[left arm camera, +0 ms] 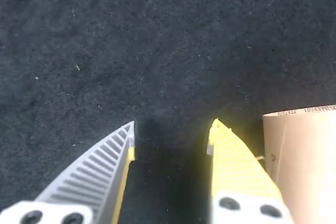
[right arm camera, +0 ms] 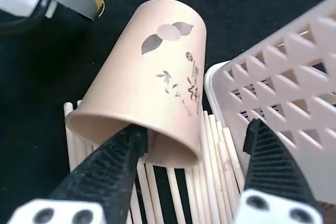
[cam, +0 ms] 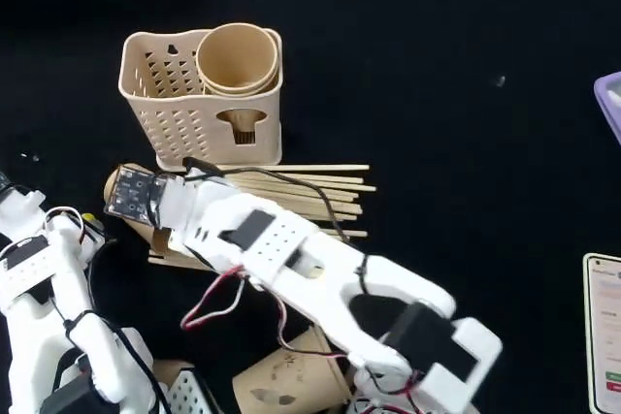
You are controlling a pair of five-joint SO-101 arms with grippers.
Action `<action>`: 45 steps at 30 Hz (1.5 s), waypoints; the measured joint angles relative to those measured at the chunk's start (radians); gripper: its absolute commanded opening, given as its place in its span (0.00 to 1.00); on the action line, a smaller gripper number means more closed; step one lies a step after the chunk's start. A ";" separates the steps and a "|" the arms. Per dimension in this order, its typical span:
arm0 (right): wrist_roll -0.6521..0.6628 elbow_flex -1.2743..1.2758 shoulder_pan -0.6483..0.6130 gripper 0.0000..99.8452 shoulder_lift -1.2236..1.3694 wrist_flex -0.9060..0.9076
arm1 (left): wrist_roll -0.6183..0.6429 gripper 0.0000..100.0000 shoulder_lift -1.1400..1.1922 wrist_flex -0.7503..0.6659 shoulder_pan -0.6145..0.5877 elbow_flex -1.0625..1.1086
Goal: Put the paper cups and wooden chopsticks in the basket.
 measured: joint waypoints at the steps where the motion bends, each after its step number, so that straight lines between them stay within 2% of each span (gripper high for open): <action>1: 0.000 -0.012 0.000 0.22 0.017 0.000 | 0.000 0.22 0.000 0.000 0.000 0.000; 4: 0.000 -0.025 0.000 0.00 0.037 0.000 | 0.000 0.22 0.000 0.000 0.000 0.000; 6: 0.000 -0.025 0.000 0.04 0.037 0.000 | 0.000 0.22 0.000 0.000 0.000 0.000; 10: -0.005 -0.025 0.002 0.01 0.021 0.003 | 0.000 0.22 0.000 0.000 0.000 0.000; 13: -0.077 -0.020 0.029 0.01 -0.068 0.044 | 0.000 0.22 0.000 0.000 0.000 0.000; 16: -0.109 0.040 0.072 0.01 -0.221 0.100 | 0.000 0.22 0.000 0.000 0.000 0.000; 23: -0.121 0.210 0.080 0.01 -0.689 0.279 | 0.000 0.22 0.000 0.000 0.000 0.000; 28: -0.158 0.192 0.158 0.01 -1.002 0.459 | 0.000 0.22 0.000 0.000 0.000 0.000; 31: -0.221 0.052 0.245 0.01 -1.073 0.535 | 0.000 0.22 0.000 0.000 0.000 0.000; 36: -0.250 -0.224 0.367 0.01 -0.979 0.548 | 0.000 0.22 0.000 0.000 0.000 0.000; 40: -0.262 -0.442 0.404 0.01 -0.738 0.526 | 0.000 0.22 0.000 0.000 0.000 0.000; 45: -0.370 -0.738 0.417 0.01 -0.416 0.535 | 0.000 0.22 0.000 0.000 0.000 0.000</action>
